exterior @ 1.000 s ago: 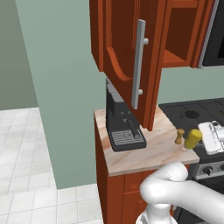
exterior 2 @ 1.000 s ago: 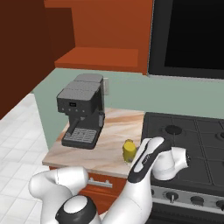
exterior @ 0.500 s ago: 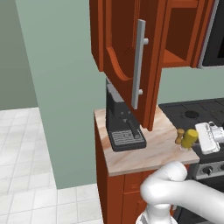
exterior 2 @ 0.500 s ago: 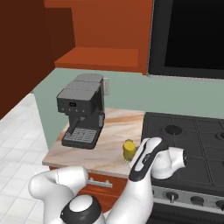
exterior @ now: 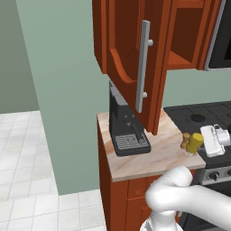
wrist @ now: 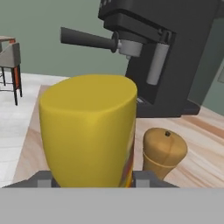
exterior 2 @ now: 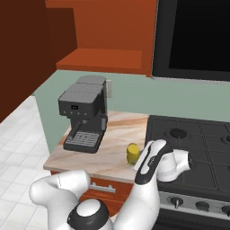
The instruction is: Take 2 condiments from the cabinet and move them on the counter near the stove.Make sure the condiments are lined up with each other, next to each other.
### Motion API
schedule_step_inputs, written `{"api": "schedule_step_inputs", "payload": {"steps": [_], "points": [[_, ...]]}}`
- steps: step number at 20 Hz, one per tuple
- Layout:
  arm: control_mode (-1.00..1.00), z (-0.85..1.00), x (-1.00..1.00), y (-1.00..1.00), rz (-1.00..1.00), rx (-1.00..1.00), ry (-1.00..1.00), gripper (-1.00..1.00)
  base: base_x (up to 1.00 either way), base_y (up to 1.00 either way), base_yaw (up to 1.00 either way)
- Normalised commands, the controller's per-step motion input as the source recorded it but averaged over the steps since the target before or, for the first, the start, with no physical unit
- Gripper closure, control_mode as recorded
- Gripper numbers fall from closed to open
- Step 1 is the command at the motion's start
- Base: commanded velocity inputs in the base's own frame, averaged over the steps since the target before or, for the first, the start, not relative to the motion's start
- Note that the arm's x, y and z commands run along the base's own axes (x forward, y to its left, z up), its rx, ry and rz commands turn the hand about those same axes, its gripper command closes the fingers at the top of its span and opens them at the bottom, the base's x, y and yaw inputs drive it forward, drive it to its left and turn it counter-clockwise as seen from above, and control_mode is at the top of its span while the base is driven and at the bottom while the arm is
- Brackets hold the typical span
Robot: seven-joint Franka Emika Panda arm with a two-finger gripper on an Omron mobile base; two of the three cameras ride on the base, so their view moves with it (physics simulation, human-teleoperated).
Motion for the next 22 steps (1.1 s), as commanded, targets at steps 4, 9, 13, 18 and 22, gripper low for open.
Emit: {"api": "schedule_step_inputs", "payload": {"steps": [4,9,13,18,22], "points": [[-1.0,-0.14,0.16,0.0,0.0,0.0,0.0,1.0,0.0,0.0,0.0],[-1.0,-0.16,0.11,0.0,0.0,0.0,0.0,1.0,0.0,0.0,0.0],[-1.0,-0.16,0.02,0.0,0.0,0.0,0.0,1.0,0.0,0.0,0.0],[-1.0,-0.13,0.0,0.0,0.0,0.0,0.0,1.0,0.0,0.0,0.0],[-1.0,-0.04,0.0,0.0,0.0,0.0,0.0,1.0,0.0,0.0,0.0]]}}
